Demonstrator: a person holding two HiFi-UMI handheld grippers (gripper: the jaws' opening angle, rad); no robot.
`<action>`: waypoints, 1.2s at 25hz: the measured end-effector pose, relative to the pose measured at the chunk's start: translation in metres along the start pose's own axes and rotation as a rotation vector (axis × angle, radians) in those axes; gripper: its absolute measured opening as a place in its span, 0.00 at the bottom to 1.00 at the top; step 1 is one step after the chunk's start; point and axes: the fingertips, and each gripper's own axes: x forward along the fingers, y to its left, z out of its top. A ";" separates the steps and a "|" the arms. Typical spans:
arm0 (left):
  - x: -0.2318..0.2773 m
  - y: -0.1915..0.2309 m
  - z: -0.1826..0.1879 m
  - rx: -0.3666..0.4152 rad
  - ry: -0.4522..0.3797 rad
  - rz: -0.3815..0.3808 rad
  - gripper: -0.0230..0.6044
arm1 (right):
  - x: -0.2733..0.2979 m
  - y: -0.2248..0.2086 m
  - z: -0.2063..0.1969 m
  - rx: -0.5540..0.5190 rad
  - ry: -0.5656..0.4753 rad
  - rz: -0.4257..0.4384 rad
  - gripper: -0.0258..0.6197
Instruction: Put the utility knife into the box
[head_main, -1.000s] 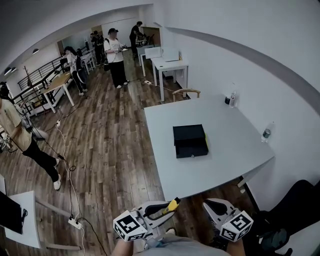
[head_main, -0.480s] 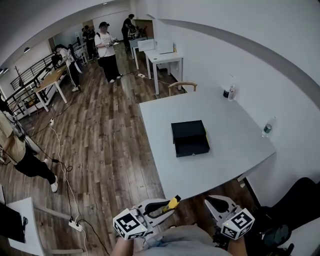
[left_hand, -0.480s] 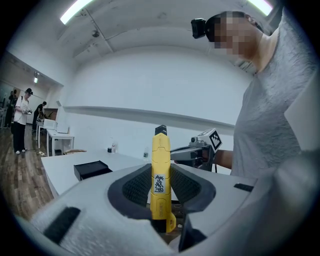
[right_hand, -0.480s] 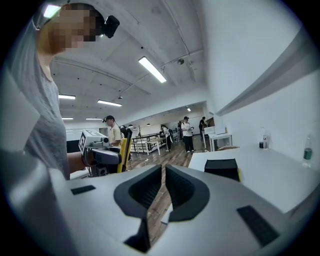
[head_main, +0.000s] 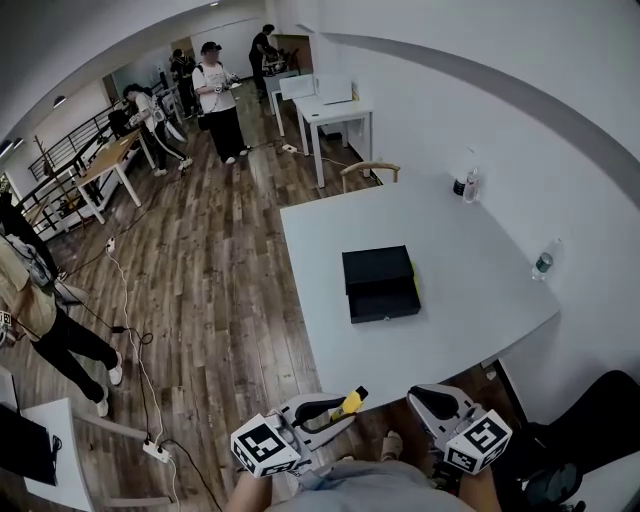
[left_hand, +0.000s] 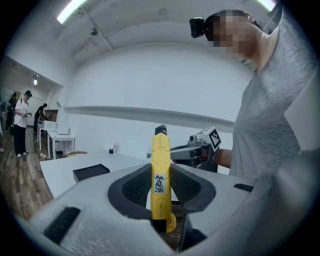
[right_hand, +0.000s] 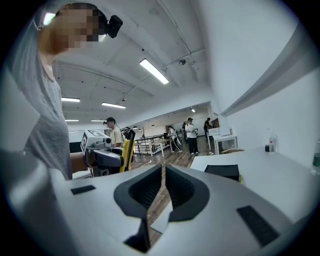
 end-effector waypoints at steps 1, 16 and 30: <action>0.006 0.003 0.003 0.004 0.003 0.001 0.23 | 0.001 -0.007 0.003 -0.004 -0.002 0.003 0.09; 0.065 0.033 0.016 0.015 0.016 0.008 0.23 | 0.008 -0.064 0.008 -0.026 0.015 0.068 0.09; 0.080 0.048 0.025 0.042 0.028 0.026 0.23 | 0.003 -0.081 0.013 -0.022 -0.001 0.040 0.09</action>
